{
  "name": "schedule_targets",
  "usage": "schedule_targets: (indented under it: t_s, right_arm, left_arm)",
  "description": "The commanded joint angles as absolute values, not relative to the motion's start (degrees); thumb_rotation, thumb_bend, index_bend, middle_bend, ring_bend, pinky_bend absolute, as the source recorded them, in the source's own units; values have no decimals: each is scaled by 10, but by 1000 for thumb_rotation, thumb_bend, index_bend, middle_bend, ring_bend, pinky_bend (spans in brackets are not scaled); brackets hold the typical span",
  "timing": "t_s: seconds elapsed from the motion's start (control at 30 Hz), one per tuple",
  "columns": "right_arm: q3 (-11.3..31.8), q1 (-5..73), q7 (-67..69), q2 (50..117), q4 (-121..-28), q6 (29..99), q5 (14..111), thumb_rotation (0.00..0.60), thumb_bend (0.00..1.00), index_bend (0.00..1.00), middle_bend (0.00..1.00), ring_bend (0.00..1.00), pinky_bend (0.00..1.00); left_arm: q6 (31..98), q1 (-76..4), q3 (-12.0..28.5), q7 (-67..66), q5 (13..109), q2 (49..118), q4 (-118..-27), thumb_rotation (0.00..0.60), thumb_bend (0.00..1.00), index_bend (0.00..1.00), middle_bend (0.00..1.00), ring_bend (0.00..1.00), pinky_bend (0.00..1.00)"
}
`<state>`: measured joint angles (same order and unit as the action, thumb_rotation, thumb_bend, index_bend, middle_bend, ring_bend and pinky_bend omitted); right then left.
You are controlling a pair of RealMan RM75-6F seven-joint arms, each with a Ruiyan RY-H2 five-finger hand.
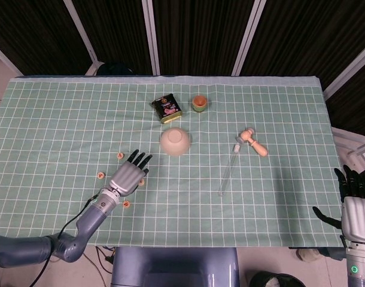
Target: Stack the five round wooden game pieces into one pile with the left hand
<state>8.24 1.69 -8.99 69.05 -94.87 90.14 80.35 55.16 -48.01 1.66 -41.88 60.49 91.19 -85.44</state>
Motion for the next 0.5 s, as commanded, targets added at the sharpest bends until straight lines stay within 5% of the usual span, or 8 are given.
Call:
schedule_targets:
  t_s: [0.03, 0.5]
  right_arm:
    - [83, 17, -90, 691, -949, 902, 803, 600, 232, 90, 13, 0, 0]
    - [83, 17, -89, 692, -949, 903, 804, 600, 233, 89, 13, 0, 0]
  left_arm:
    - [557, -477, 16, -416, 612, 907, -861, 600, 315, 411, 22, 0, 0]
    - [612, -412, -49, -348, 723, 839, -916, 600, 258, 401, 17, 0, 0]
